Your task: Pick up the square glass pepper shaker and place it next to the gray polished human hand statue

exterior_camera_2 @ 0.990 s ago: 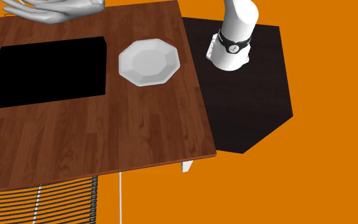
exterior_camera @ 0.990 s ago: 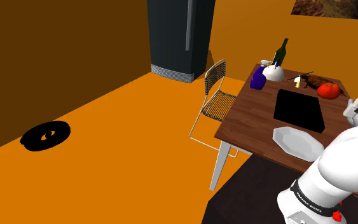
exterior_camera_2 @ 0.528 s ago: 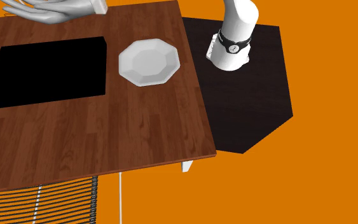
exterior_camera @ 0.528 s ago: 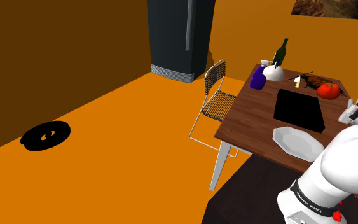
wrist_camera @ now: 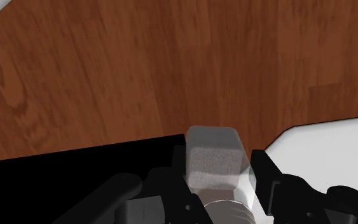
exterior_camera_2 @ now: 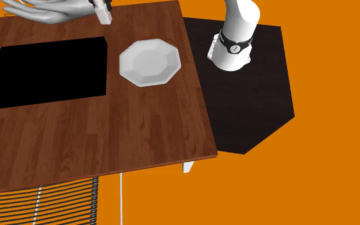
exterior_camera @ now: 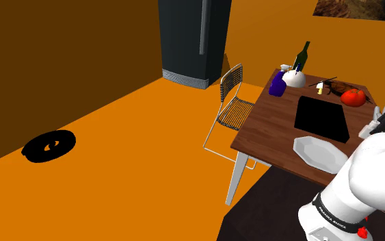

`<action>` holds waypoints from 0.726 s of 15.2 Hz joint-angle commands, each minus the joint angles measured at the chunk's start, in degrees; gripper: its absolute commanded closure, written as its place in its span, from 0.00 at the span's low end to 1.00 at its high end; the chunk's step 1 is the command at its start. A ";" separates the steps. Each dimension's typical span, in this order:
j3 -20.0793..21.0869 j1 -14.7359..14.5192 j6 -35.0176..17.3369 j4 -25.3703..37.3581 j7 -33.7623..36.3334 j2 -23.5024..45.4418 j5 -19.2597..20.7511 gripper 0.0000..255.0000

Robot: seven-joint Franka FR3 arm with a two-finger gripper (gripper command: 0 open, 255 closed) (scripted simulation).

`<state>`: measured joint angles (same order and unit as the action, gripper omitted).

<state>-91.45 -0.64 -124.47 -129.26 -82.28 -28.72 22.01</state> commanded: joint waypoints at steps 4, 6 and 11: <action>-5.52 -4.37 -3.51 -1.21 0.46 -0.63 1.73 1.00; -7.71 -6.12 -4.81 -1.57 0.77 -1.04 2.57 1.00; -13.18 -10.52 -7.91 -2.23 1.76 -2.43 5.01 1.00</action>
<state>-103.46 -10.19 -131.65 -131.32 -80.79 -30.85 26.46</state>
